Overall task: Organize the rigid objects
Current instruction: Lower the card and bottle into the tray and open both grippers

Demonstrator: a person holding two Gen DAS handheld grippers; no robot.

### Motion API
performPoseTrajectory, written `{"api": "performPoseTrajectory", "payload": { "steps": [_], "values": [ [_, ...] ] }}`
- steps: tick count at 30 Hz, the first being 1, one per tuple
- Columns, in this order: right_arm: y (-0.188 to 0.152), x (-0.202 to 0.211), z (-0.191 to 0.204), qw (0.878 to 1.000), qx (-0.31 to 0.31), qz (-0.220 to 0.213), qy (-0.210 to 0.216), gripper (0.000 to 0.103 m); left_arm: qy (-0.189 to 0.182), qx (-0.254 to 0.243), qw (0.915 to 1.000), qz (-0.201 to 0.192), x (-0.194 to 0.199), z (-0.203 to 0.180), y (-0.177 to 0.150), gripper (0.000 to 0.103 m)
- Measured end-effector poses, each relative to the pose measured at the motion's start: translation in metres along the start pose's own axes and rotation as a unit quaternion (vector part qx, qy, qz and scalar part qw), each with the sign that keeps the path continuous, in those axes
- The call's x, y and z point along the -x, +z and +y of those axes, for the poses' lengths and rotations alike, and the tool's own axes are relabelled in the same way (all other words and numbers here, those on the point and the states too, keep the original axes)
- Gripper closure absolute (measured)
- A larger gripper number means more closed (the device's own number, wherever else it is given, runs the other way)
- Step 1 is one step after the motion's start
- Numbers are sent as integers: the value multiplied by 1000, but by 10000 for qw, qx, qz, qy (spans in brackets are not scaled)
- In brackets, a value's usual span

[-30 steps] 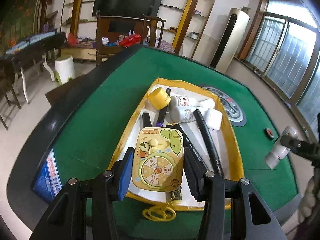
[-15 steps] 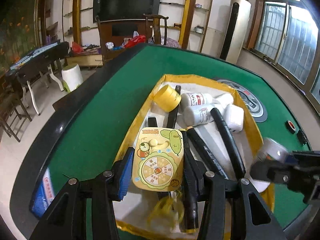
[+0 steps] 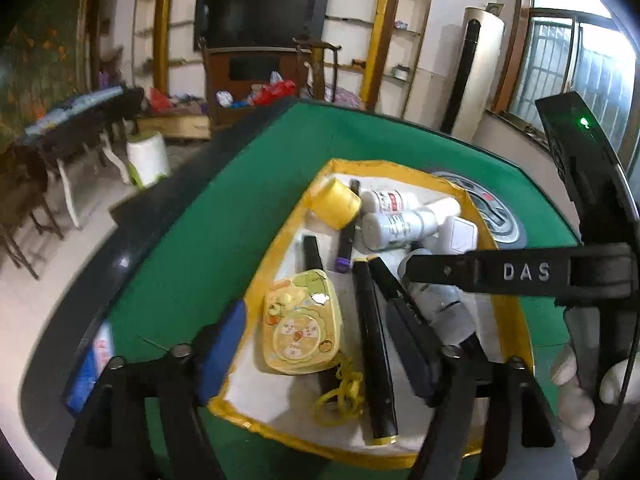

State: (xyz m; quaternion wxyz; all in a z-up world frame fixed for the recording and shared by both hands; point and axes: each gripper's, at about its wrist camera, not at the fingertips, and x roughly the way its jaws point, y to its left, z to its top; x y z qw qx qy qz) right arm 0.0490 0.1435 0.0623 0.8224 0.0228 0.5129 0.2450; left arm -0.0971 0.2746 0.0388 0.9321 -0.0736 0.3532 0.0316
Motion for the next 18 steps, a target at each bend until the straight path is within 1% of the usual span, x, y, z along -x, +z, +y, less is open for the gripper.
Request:
{"api": "performPoseTrajectory", "payload": {
  "steps": [2,3,5,10,12,13,16,18],
  "values": [
    [1,5,1,9999,-35,-93,120,58,285,-115,9993,-213,10,-4,1,10],
    [1,7,2,9998,-46,-163,127,57,334,-140,9989,-286,13,-5,2,9],
    [-2,18,3,9994,-37,-344,82,54,402,-186,9982,-404,20,-8,3,8],
    [-10,53,-1,9961,-18,-883,18,46,465,-271,9977,-412,24,-16,3,8],
    [-16,65,-5,9943,-21,-1064,-8,40,520,-310,9973,-422,26,-20,1,8],
    [-20,72,-8,9930,-21,-1179,-31,39,550,-326,9971,-423,27,-22,1,8],
    [-30,85,-17,9905,-10,-1370,-117,38,624,-374,9963,-447,33,-29,-1,8],
    [-36,94,-25,9889,-18,-1473,-189,34,667,-412,9958,-471,37,-34,-2,8]
  ]
}}
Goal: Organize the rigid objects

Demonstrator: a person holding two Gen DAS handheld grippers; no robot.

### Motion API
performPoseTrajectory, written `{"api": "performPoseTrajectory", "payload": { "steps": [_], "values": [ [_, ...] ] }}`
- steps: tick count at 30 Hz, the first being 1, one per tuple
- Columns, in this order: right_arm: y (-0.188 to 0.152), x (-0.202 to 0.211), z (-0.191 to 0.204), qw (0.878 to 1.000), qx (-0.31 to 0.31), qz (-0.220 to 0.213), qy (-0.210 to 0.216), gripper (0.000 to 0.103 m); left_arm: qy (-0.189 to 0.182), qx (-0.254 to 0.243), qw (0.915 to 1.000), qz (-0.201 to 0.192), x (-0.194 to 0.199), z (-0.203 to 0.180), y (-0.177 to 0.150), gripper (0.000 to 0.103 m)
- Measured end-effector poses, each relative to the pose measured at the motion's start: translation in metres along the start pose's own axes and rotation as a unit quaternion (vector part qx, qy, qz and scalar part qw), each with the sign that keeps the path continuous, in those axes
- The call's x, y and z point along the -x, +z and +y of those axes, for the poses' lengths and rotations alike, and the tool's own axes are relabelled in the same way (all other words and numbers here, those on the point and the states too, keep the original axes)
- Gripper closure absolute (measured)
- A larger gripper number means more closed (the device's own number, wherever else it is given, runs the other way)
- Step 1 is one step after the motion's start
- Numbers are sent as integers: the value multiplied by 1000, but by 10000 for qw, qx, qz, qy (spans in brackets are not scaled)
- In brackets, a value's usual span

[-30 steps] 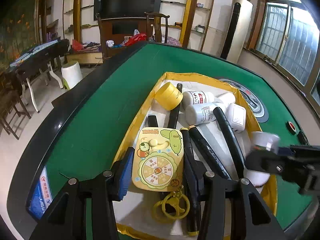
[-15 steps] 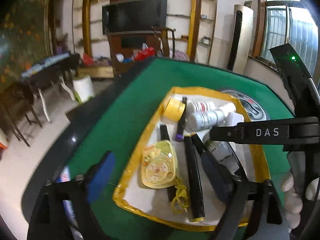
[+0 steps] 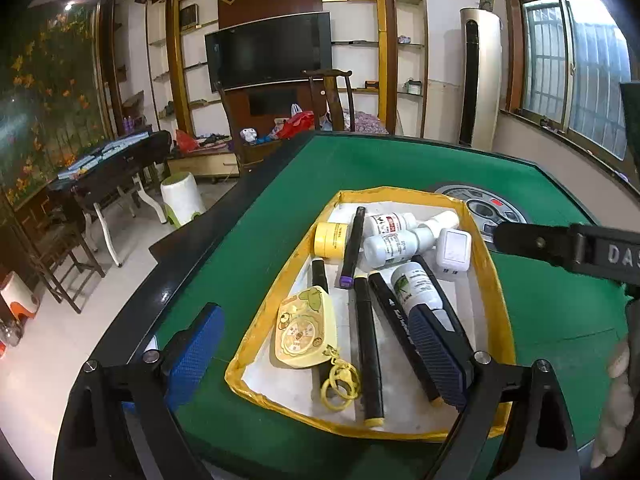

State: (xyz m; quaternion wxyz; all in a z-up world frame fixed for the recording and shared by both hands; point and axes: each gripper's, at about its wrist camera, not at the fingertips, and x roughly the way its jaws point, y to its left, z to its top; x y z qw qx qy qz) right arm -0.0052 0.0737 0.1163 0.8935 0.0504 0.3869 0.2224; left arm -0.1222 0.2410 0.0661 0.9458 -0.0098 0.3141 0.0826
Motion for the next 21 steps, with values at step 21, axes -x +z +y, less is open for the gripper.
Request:
{"api": "performPoseTrajectory", "payload": {
  "steps": [21],
  "values": [
    [-45,63,-70,9972,-341,-486,-448,26,114,-761,9966,-307,47,-72,-5,6]
  ]
}}
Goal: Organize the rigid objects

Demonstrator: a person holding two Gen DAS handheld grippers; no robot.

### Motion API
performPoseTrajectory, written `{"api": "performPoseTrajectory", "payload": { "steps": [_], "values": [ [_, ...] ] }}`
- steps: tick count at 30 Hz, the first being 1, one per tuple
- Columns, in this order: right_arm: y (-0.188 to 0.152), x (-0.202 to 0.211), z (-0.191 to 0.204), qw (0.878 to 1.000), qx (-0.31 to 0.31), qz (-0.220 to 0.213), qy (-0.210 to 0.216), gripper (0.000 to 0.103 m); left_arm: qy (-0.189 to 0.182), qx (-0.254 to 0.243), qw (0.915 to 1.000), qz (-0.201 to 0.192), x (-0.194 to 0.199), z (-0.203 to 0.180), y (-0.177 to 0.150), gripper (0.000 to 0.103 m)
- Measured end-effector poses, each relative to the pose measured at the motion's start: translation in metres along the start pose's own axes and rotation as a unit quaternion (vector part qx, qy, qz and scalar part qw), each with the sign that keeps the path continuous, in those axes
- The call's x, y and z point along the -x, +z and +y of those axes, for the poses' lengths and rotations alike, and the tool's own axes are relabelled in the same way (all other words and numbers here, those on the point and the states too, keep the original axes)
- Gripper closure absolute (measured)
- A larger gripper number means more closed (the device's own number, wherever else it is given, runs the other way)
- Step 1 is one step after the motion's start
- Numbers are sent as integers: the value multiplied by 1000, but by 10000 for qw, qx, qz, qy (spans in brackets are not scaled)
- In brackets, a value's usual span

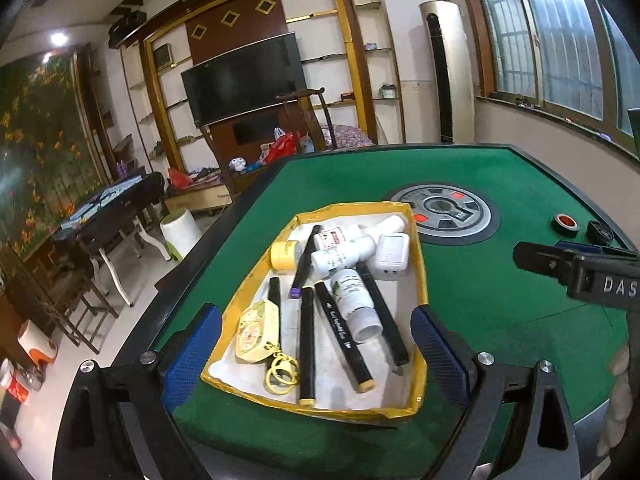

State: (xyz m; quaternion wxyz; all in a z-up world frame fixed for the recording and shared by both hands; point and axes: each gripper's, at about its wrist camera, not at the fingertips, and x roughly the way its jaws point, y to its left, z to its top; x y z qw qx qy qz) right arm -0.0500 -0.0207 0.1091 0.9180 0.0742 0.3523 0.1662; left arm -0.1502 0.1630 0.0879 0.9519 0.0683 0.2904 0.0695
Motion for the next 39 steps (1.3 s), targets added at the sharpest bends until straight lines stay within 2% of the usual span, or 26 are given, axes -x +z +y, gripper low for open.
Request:
{"api": "performPoseTrajectory", "payload": {
  "steps": [9,13,16,22,28,35,39],
  "values": [
    [-10,5,-65,9977,-638,81,-228,26,-268,-297,9990,188,-3,-31,-1,5],
    [-16,7,-94,9957,-879,158,-264,26,-754,-502,9952,361,-5,-46,-4,5],
    [-16,18,-128,9917,-1198,66,-454,26,-960,-616,9928,376,-4,-56,-5,5],
    [-7,58,-229,9670,-2300,-372,-1025,26,-1343,-778,9870,426,-3,-77,-7,5],
    [2,62,-289,9499,-2645,-348,-1627,26,-1480,-790,9837,652,-11,-88,-12,5],
    [12,29,-319,9431,-2577,79,-2099,26,-1490,-724,9831,777,-17,-90,-12,5],
    [19,11,-319,9446,-2570,203,-2031,26,-1712,-579,9798,861,-20,-89,-8,5]
  ]
}}
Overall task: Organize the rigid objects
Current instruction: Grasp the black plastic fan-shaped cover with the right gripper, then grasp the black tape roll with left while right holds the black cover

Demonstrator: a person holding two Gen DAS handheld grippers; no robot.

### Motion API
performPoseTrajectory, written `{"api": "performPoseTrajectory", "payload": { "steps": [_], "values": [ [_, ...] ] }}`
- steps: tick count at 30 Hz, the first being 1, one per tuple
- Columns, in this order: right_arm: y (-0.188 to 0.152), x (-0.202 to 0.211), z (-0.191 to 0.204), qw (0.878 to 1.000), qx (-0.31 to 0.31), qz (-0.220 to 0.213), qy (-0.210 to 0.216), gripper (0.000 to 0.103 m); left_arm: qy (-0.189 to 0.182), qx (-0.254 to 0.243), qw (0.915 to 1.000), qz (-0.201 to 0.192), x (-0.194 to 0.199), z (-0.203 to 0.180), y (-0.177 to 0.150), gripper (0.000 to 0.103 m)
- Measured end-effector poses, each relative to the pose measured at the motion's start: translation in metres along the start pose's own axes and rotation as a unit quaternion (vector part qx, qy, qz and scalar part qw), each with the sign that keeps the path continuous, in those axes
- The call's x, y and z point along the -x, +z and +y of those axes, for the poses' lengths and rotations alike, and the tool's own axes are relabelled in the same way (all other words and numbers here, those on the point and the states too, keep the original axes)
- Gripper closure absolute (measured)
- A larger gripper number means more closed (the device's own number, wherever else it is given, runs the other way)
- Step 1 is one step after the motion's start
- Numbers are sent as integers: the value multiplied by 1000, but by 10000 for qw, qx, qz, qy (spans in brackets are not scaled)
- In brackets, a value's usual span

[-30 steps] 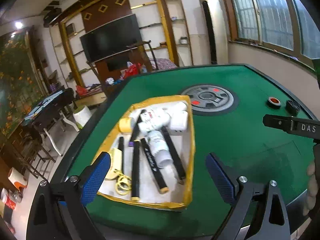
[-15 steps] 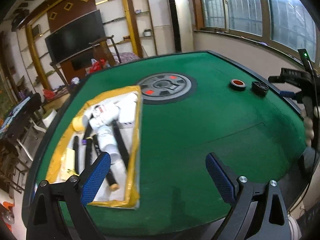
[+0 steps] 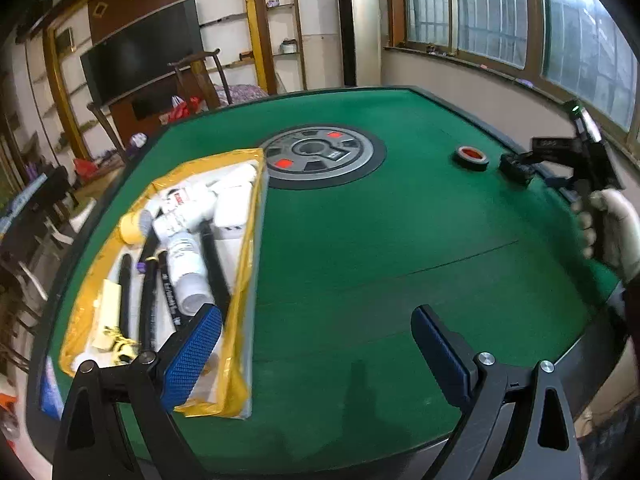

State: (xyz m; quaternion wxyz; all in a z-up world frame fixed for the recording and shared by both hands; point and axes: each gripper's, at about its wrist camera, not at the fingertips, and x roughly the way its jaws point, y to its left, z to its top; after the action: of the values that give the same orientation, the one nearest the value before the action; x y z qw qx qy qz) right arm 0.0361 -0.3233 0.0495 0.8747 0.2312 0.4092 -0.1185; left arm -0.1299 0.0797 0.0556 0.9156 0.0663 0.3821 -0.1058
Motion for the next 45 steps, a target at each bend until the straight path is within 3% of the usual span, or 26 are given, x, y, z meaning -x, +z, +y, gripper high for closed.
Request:
{"api": "performPoseTrajectory", "payload": {
  "steps": [7,10,11,12,14,19,22,27,31,36,39,40,45],
  "values": [
    [7,-17,19,9999,94,-38,59,22,-568,130,9983,25,-5,-11,31,5],
    [5,-22,30,9986,486,-130,-141,22,-791,71,9968,101,-18,-27,52,5],
    [4,-23,33,9977,615,-148,-229,26,-876,69,9960,139,-23,-34,60,6],
    [1,-22,35,9966,713,-193,-355,38,-979,73,9950,172,-30,-40,68,6],
    [0,-21,36,9968,727,-182,-293,38,-1150,106,9931,201,-41,-51,84,6],
    [2,-9,10,9995,209,-216,-17,38,-1467,196,9886,275,-89,-89,129,6],
    [6,-2,-3,9992,-69,-308,228,38,-1614,300,9851,523,-131,-110,153,6],
    [10,-1,-9,9988,-211,-296,336,38,-1575,306,9826,938,-198,-139,181,8],
    [10,-5,-4,9991,-169,-179,342,38,-1588,148,9813,1077,-223,-155,188,21],
    [8,-6,-2,9989,-205,-135,405,38,-1362,-293,9865,866,-227,-173,190,47],
    [8,-6,-1,9989,-199,-137,391,38,-1138,-752,9881,706,-223,-184,184,73],
    [8,-6,0,9990,-189,-141,372,38,-1182,-828,9871,690,-223,-187,183,88],
    [6,-6,4,9993,-99,-211,275,38,-1209,-701,9878,685,-207,-174,177,88]
  ]
}}
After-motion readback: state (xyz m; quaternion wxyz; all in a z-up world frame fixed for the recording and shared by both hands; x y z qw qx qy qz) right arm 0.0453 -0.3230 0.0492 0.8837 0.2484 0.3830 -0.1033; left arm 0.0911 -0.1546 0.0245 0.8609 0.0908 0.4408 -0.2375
